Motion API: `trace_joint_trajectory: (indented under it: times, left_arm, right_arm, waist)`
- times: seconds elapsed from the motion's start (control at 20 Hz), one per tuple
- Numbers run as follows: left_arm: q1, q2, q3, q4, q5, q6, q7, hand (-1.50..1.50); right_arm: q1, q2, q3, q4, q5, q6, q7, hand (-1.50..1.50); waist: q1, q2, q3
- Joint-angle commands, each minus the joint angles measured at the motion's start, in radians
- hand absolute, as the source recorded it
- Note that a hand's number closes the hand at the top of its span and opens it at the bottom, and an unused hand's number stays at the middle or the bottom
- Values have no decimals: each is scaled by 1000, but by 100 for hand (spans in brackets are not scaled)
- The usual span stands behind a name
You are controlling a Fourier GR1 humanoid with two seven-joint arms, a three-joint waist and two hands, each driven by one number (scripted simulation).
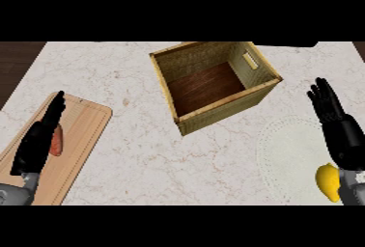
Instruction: Pick the lemon from the placemat and place it in the basket
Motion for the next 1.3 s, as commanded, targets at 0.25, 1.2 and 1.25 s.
trace_joint_trajectory:
  times: [0.25, 1.2, 1.25]
  left_arm:
    - [123, -170, -26, 117, 178, -60, 176, 0]
    - [236, -144, -8, 46, 196, -93, 196, 0]
    - [241, -170, -19, 56, 186, -77, 184, 0]
  right_arm:
    - [-154, -18, -68, -10, -269, 313, 15, 150]
    - [-170, -520, 64, -361, 431, 280, 454, -150]
    - [-186, -566, 32, -382, 384, 339, 472, -150]
  waist:
    - [-46, 9, -6]
    - [-91, -12, -13]
    - [-94, -11, -13]
